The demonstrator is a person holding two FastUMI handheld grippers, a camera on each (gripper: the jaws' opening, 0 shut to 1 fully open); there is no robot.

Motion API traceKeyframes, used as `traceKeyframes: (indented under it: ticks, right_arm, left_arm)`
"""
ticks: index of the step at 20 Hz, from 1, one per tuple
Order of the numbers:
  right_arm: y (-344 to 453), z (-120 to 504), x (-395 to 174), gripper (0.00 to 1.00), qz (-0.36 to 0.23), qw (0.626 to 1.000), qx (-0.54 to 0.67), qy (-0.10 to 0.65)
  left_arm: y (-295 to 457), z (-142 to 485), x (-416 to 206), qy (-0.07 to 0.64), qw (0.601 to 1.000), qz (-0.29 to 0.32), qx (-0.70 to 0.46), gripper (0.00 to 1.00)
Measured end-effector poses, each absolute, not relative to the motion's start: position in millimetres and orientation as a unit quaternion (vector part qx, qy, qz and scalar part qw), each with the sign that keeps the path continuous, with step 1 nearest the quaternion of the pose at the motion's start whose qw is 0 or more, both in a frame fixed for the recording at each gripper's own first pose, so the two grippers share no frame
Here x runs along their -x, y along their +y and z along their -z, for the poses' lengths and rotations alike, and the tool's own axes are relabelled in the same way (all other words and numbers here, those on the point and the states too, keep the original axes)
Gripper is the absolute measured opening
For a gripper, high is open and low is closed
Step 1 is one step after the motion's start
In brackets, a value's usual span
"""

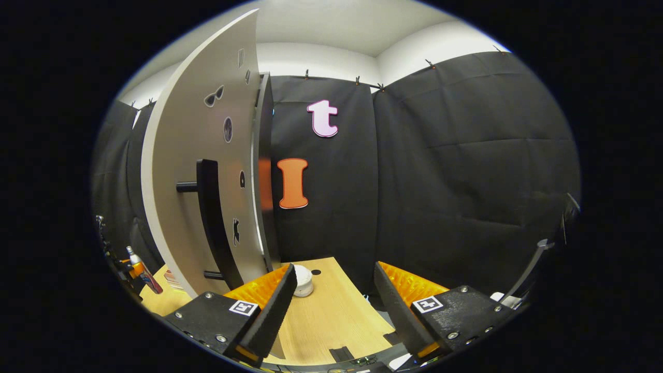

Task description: Open the cabinet door with the right hand, grasp the bottle in the cabinet with the left hand and place it on the coaster, then close the cabinet door with the right hand.

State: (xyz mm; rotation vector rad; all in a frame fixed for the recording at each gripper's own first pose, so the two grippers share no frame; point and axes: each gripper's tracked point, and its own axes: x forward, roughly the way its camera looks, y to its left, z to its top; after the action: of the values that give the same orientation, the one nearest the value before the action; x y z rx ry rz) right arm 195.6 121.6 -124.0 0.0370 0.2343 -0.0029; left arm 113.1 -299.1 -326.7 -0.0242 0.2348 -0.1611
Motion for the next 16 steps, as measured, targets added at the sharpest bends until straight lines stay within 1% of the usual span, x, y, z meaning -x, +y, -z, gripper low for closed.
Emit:
traceKeyframes:
  ticks: [1, 2, 7, 12, 14, 16]
  right_arm:
    - [120.1, 124.7, -194.1, 0.93, 0.004, 0.993, -0.014, 0.119]
    - [118.1, 124.5, -193.2, 0.93, 0.007, 0.993, -0.012, 0.121]
    - [116.9, 126.8, -187.6, 0.93, 0.024, 0.991, -0.021, 0.13]
    - [109.9, 129.1, -183.5, 0.93, 0.043, 0.989, -0.016, 0.138]
    - [109.2, 131.0, -181.0, 0.93, 0.049, 0.988, -0.017, 0.145]
    - [108.7, 132.1, -178.4, 0.93, 0.05, 0.987, -0.013, 0.151]
  left_arm:
    - [-297.9, 340.6, -111.5, 0.124, 0.989, 0.081, 0.012, 0.87]
    - [-296.6, 354.8, -108.9, 0.133, 0.988, 0.079, 0.014, 0.84]
    - [-290.8, 417.3, -105.1, 0.171, 0.982, 0.072, 0.046, 0.84]
    - [-290.7, 450.2, -109.5, 0.183, 0.98, 0.066, 0.047, 0.84]
    - [-289.9, 462.0, -113.3, 0.191, 0.978, 0.064, 0.048, 0.87]
    - [-289.5, 469.6, -116.7, 0.193, 0.978, 0.062, 0.039, 0.85]
